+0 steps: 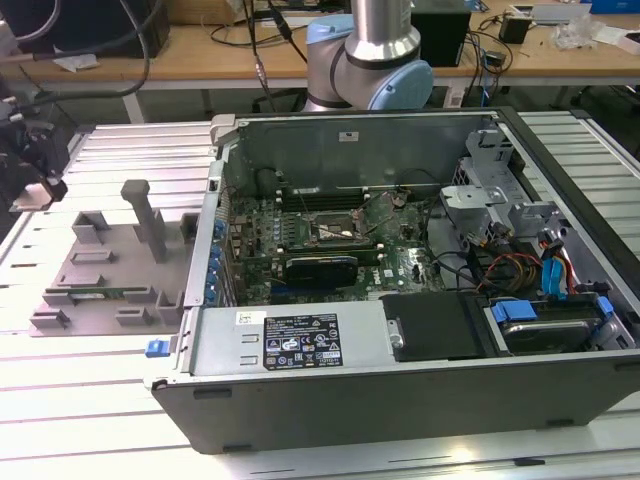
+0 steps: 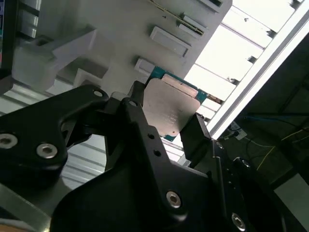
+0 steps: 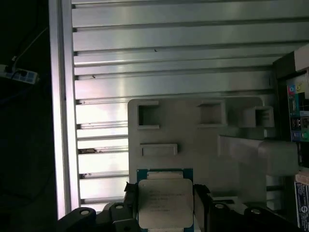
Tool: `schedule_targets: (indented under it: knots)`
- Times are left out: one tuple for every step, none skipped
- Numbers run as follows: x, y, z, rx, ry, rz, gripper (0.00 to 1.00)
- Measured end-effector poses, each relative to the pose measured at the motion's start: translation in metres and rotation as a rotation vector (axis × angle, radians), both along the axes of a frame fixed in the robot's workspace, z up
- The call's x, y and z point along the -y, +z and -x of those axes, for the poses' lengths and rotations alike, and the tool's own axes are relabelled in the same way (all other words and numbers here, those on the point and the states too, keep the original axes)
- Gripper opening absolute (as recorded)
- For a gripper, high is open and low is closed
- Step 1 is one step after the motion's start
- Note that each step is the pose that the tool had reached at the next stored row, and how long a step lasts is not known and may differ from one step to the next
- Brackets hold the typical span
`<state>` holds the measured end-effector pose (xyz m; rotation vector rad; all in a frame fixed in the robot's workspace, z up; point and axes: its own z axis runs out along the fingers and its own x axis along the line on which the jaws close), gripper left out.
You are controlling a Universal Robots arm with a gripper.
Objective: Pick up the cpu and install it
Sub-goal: 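Pick up the cpu and move it towards the insertion slot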
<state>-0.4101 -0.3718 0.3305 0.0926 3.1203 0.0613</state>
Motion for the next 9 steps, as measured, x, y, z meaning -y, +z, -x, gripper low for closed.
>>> schedule_targets:
  knots:
    - [-0.0001, 0.0064, 0.000, -0.0001, 0.000, 0.0001, 0.55]
    - [-0.0002, 0.0174, 0.000, 0.0000, 0.000, 0.0001, 0.55]
    - [-0.0003, 0.0310, 0.000, 0.0000, 0.000, 0.0000, 0.55]
    - [-0.0004, 0.0392, 0.000, 0.0000, 0.000, 0.0000, 0.55]
    - [-0.0005, 0.0483, 0.000, 0.0000, 0.000, 0.0001, 0.55]
    - [-0.0008, 0.0593, 0.000, 0.0000, 0.000, 0.0000, 0.55]
    - [-0.0011, 0.0679, 0.000, -0.0001, 0.000, 0.0001, 0.55]
    - [-0.0015, 0.0777, 0.000, -0.0001, 0.000, 0.0001, 0.55]
    - [-0.0018, 0.0847, 0.000, 0.0000, 0.000, 0.0000, 0.55]
